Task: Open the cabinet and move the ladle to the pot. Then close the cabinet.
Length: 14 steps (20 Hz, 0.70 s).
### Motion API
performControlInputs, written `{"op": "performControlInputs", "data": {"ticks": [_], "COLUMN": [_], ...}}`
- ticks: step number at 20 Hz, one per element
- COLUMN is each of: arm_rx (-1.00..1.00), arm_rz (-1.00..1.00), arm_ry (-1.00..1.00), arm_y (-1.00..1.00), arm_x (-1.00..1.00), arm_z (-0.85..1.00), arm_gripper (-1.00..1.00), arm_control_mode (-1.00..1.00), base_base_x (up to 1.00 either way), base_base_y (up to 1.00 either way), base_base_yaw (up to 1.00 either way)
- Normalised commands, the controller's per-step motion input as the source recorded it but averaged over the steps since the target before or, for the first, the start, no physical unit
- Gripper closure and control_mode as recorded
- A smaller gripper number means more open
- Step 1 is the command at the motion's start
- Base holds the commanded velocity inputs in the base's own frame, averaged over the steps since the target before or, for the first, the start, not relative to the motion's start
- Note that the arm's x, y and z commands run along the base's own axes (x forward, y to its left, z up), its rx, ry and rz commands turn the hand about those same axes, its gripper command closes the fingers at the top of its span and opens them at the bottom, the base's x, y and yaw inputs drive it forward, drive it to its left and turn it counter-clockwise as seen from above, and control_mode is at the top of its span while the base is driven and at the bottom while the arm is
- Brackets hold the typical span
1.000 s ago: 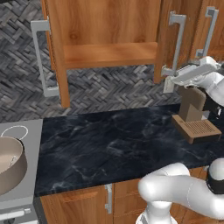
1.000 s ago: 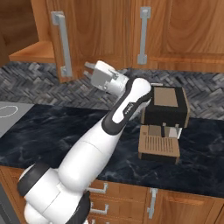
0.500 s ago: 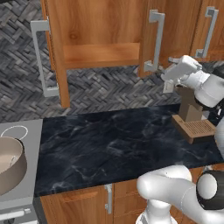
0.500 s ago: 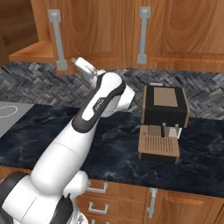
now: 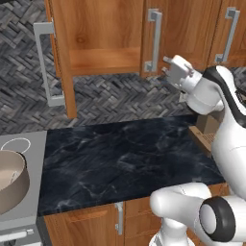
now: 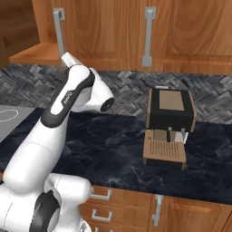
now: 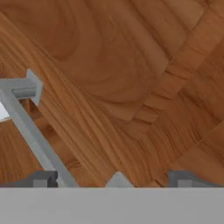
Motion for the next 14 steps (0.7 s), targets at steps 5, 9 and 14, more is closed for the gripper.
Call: {"op": "performControlInputs", "data": {"ticks": [5,9,14], "arm_rx": [0.00,0.00,0.00], "arm_rz": [-0.34,-0.32,-0.30], "arm_ry": [0.06,0.08,0.08], "arm_y": [0.19,0.09,0.05], "arm_x": [0.47,0.41,0.35], "arm_z": [0.26,0.17,0.13], "arm_gripper": [-1.00,-1.00,-1.00], "arm_control_mode": [-1.00,-1.00,-1.00], "base_base_x": [0.00,0.00,0.00], "base_base_y": [0.00,0.00,0.00], "base_base_yaw": [0.00,0.00,0.00]}}
